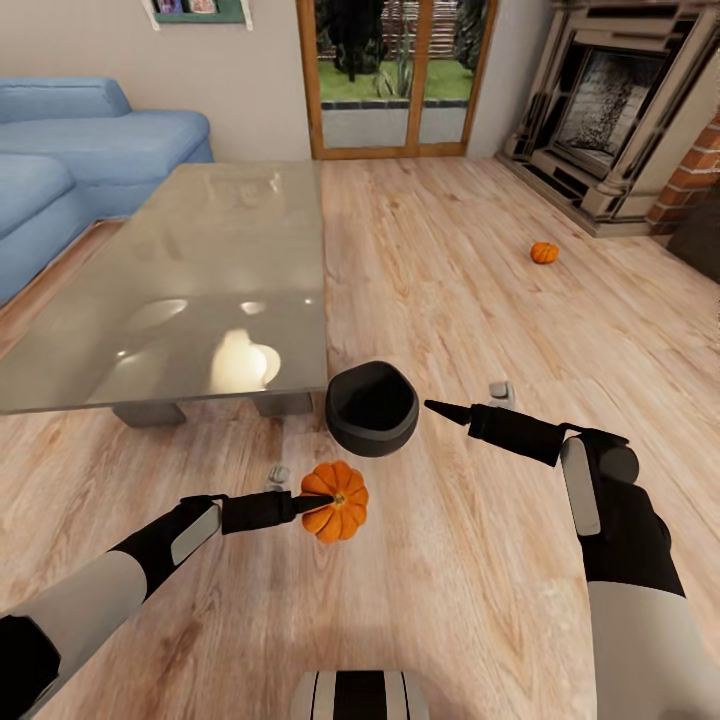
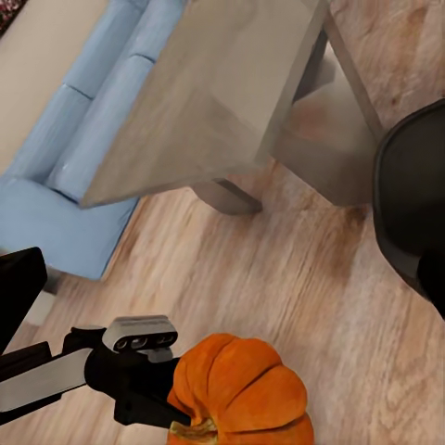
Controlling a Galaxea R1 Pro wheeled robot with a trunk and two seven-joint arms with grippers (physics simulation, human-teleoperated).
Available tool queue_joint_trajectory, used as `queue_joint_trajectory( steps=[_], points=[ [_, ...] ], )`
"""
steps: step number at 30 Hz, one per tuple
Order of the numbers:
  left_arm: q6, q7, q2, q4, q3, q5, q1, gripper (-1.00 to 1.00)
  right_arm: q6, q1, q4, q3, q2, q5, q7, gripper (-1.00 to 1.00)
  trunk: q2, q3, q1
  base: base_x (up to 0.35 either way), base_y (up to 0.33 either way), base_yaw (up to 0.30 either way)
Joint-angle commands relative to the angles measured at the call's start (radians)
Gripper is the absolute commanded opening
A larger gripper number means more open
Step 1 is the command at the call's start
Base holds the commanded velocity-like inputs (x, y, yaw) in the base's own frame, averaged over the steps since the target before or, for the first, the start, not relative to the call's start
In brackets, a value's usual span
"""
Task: Place each of the two pumpkins and all three candles from the living room inside a cabinet in the living room (use any cabinet), then make sure every cabinet is closed, and position the cauldron so it is next to a table in the living room.
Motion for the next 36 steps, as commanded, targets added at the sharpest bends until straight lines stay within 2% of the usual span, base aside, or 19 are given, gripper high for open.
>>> queue_joint_trajectory(
  steps=[1, 7, 36],
  points=[
    [-0.001, 0.000, 0.000, 0.000, 0.000, -0.001, 0.000, -1.00, 0.000, 0.000, 0.000, 0.000, 0.000, 0.001, 0.000, 1.00, 0.000, 0.004, 0.000, 0.000, 0.000, 0.000],
    [0.000, 0.000, 0.000, 0.000, 0.000, -0.001, 0.000, -1.00, -0.001, 0.000, -0.002, 0.000, 0.000, 0.000, 0.001, 1.00, 0.002, 0.030, -0.003, 0.000, 0.000, -0.110],
    [0.001, 0.001, -0.002, 0.002, 0.000, -0.001, 0.000, -1.00, 0.001, 0.002, -0.001, 0.000, -0.001, 0.001, 0.000, 1.00, 0.008, 0.170, -0.016, 0.000, 0.000, -0.246]
  ],
)
